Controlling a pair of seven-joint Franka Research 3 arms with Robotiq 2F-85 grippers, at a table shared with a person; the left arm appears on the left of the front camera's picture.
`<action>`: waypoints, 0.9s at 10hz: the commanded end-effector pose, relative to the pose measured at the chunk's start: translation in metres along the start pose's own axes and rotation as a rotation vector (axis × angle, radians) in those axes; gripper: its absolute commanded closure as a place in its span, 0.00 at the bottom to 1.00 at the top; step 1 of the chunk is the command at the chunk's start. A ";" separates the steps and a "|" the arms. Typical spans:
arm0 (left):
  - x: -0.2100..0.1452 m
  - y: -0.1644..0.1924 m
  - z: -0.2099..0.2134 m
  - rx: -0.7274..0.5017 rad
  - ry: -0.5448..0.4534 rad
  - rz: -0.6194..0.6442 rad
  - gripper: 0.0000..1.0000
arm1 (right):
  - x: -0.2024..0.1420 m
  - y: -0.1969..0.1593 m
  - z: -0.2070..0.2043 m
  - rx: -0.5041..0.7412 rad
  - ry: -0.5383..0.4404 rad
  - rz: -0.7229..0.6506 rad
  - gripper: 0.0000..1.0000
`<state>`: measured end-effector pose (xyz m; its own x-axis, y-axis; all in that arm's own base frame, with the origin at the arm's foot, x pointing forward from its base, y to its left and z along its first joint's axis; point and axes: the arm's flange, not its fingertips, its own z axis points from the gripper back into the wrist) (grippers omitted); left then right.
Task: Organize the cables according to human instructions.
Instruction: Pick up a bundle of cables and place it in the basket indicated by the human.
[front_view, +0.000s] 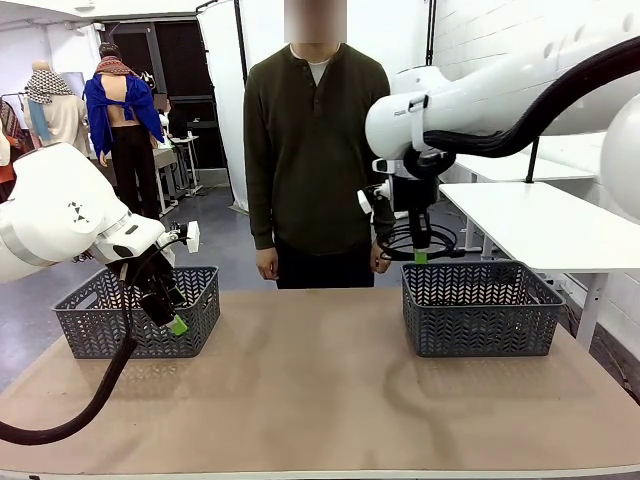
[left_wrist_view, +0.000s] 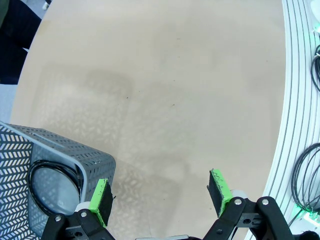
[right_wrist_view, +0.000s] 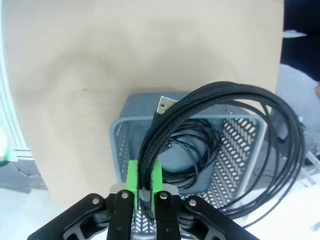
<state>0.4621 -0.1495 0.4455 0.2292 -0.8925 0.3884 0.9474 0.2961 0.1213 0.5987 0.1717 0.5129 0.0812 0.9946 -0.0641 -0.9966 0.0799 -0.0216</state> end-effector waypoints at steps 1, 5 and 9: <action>0.001 0.000 0.002 -0.006 0.005 0.001 0.00 | -0.029 0.022 -0.011 -0.024 -0.038 -0.005 1.00; 0.001 0.000 0.002 -0.006 0.005 0.001 0.00 | -0.065 0.028 -0.025 -0.042 -0.015 0.005 1.00; 0.001 0.000 0.002 -0.006 0.005 0.001 0.00 | -0.080 0.009 -0.044 -0.030 -0.010 0.078 1.00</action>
<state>0.4621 -0.1495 0.4455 0.2291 -0.8926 0.3884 0.9475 0.2960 0.1214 0.5797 0.0955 0.4791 0.0386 0.9969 -0.0678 -0.9988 0.0365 -0.0320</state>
